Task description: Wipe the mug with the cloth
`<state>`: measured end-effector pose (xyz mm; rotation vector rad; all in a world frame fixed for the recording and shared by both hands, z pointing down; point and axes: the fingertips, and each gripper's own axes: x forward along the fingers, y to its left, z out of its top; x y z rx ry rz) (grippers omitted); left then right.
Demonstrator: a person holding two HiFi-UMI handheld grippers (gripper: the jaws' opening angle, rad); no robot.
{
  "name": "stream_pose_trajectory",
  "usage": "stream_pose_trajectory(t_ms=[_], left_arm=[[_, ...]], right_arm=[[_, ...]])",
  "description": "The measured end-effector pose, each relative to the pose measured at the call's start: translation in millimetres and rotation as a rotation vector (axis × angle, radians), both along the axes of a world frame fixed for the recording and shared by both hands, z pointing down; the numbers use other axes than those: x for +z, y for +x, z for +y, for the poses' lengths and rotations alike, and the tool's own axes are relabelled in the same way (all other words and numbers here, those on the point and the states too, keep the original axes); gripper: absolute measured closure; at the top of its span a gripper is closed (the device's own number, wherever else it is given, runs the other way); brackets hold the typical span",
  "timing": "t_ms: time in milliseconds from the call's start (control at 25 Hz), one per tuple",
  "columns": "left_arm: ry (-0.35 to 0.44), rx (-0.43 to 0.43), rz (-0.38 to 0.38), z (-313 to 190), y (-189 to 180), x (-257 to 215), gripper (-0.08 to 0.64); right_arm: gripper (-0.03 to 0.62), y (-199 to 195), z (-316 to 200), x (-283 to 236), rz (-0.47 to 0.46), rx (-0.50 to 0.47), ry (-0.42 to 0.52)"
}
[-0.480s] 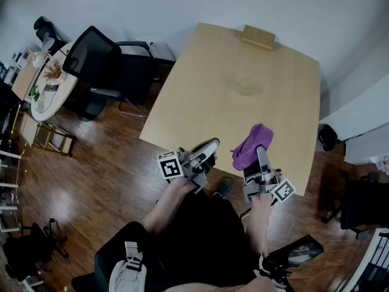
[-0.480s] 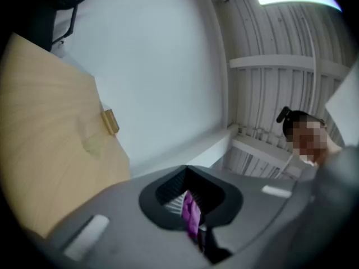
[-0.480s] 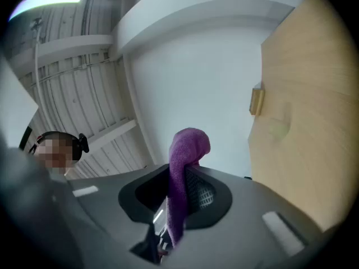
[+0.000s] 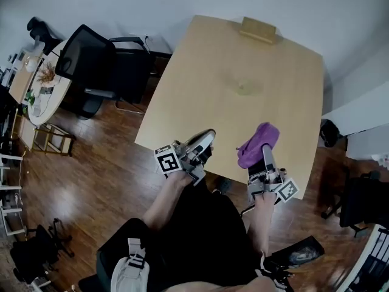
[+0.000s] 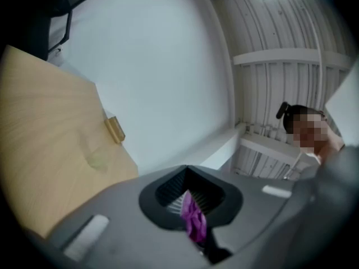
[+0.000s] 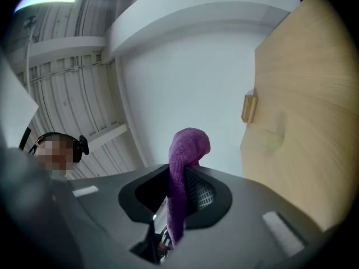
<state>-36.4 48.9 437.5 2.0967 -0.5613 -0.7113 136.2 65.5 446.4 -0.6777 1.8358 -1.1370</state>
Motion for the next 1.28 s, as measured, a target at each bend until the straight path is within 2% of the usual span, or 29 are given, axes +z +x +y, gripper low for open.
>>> stream_pose_trajectory(t_ms=[120,240,400,640,800,960,1080,1160,1280], left_arm=[[0.034,0.002,-0.028,-34.5,-3.0,1.3,0.542],[0.082,0.034,-0.051,-69.9,-13.4,-3.1,0.488],[0.098,0.097,-0.076,-108.6,-13.8,6.8,0.399],[0.165,0.213,-0.172,-138.4,-4.8,30.5,0.387],[0.164,0.271,-0.232,-149.6,12.0,53.3,0.387],[0.18,0.338,-0.356,-154.4,31.1,83.5,0.387],[0.191,0.361,-0.432,-165.7,42.0,103.7,0.387],[0.179,0.365,-0.485,-178.3,47.5,120.0,0.387],[0.142,0.4,-0.61,-192.4,61.3,152.2,0.379]], right_arm=[[0.529,2.3,-19.9,-2.7,0.032,0.042,-0.008],[0.529,-11.6,-47.3,-13.5,0.057,0.061,0.001],[0.528,-20.6,-78.7,-21.3,0.113,0.091,-0.021],[0.528,-38.4,-90.7,-14.6,0.174,0.125,-0.095],[0.529,-36.7,-87.0,2.7,0.195,0.135,-0.158],[0.529,-31.1,-86.3,16.4,0.198,0.144,-0.199],[0.528,-27.9,-97.7,23.1,0.18,0.125,-0.191],[0.529,-27.3,-108.0,28.6,0.152,0.105,-0.176],[0.528,-18.7,-119.2,38.9,0.101,0.085,-0.165]])
